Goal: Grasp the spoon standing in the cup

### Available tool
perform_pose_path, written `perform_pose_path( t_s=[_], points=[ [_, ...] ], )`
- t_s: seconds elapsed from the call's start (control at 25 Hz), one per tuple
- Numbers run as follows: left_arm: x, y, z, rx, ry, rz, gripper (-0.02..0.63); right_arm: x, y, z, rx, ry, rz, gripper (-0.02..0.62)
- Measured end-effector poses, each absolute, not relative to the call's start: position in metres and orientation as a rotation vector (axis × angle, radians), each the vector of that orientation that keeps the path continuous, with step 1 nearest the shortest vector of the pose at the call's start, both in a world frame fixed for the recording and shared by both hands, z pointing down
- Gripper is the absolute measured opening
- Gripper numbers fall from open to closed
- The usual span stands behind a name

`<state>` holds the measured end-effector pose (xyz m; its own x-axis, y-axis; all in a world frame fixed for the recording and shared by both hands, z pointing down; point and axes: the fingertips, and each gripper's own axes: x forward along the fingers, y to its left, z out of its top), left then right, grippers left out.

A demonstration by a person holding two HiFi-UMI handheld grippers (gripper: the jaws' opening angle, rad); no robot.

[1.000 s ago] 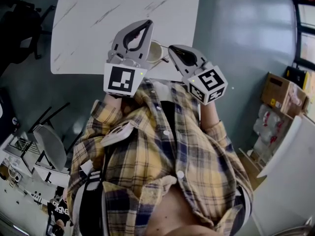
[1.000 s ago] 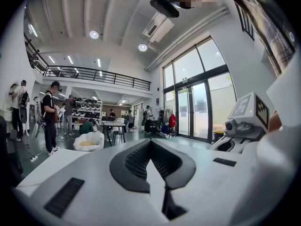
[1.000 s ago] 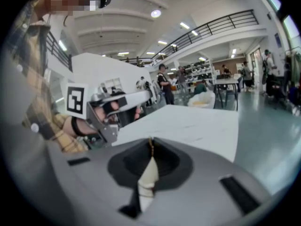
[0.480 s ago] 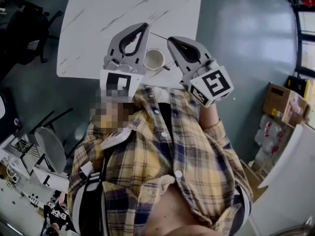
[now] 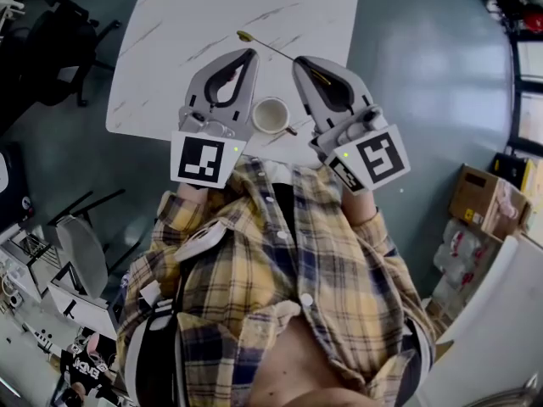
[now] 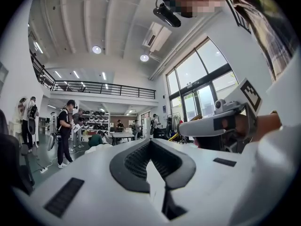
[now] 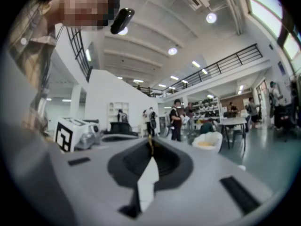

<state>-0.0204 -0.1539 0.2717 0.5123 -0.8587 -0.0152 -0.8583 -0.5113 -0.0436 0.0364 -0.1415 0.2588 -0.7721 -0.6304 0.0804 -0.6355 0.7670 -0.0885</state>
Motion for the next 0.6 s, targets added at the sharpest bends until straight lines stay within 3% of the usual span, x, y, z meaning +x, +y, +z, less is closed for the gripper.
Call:
perform_pose_path(
  t_s=[0.6],
  points=[
    [-0.014, -0.149, 0.278, -2.720, 1.518, -0.055, 0.014, 0.042, -0.137, 0.227, 1.065, -3.006, 0.122, 0.032]
  ],
)
